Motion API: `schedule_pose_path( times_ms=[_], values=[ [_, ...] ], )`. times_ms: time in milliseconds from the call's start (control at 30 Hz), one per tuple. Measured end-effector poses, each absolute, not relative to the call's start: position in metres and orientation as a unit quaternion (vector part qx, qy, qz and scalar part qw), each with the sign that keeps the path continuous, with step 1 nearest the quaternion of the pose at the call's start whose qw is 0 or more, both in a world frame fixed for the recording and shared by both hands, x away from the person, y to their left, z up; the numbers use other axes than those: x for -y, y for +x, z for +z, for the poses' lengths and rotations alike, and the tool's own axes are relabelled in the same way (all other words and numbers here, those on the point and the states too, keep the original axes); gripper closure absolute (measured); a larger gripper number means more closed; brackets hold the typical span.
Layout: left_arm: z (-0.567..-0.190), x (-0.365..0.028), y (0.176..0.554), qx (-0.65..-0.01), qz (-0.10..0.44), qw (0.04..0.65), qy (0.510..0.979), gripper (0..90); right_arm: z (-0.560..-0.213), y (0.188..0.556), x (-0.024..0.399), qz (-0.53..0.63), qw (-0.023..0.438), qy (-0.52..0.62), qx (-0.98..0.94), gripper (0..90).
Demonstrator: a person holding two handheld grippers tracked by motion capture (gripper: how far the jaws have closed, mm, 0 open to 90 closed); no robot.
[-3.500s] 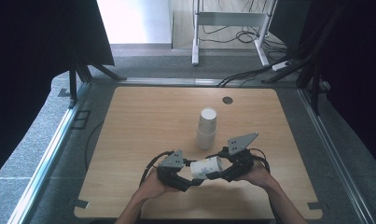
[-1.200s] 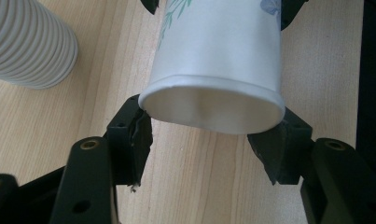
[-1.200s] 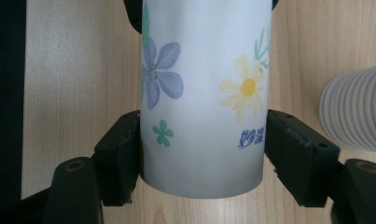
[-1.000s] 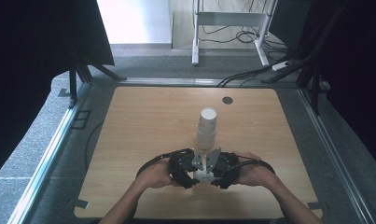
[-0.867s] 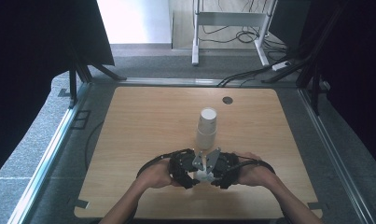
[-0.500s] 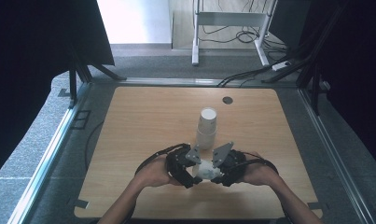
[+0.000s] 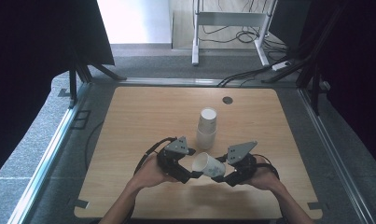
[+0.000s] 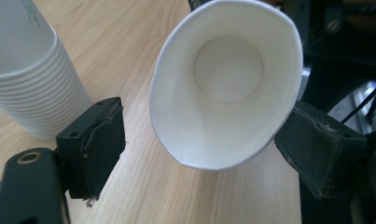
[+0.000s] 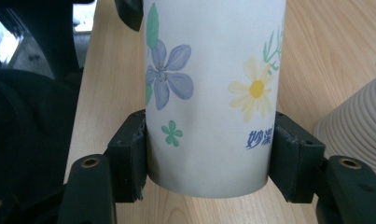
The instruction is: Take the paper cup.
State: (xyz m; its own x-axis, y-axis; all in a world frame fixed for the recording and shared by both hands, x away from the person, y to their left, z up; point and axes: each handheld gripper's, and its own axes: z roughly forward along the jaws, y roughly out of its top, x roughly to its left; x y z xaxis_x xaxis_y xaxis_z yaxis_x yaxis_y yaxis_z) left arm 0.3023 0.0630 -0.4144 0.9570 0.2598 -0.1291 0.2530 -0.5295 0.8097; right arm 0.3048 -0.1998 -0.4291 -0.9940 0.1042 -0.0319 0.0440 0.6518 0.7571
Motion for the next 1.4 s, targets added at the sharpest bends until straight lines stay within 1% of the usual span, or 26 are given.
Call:
schedule_pose_path(
  times_ms=[300,667,833,900,1167,1200,1400],
  values=[
    [-0.424,-0.064,0.305,-0.145,-0.021,0.506,0.85,18.2,-0.447,0.306,0.208,0.48,0.013,0.055,-0.876,37.6],
    [-0.427,-0.059,0.306,-0.139,-0.027,0.521,0.842,19.9,-0.468,0.307,0.208,0.533,-0.017,0.068,-0.843,37.5],
    [-0.429,-0.059,0.306,-0.133,-0.031,0.529,0.837,24.3,-0.472,0.306,0.206,0.542,-0.024,0.067,-0.838,37.5],
    [-0.429,-0.059,0.305,-0.132,-0.031,0.533,0.835,28.1,-0.472,0.306,0.206,0.544,-0.025,0.069,-0.836,37.5],
    [-0.427,-0.059,0.304,-0.128,-0.021,0.529,0.839,33.6,-0.472,0.308,0.205,0.539,-0.022,0.071,-0.839,36.7],
    [-0.427,-0.059,0.304,-0.127,-0.017,0.527,0.84,34.2,-0.472,0.308,0.205,0.537,-0.019,0.072,-0.84,34.7],
    [-0.426,-0.057,0.303,-0.123,-0.007,0.512,0.85,34.6,-0.468,0.307,0.201,0.502,0.003,0.088,-0.861,14.7]
  ],
)
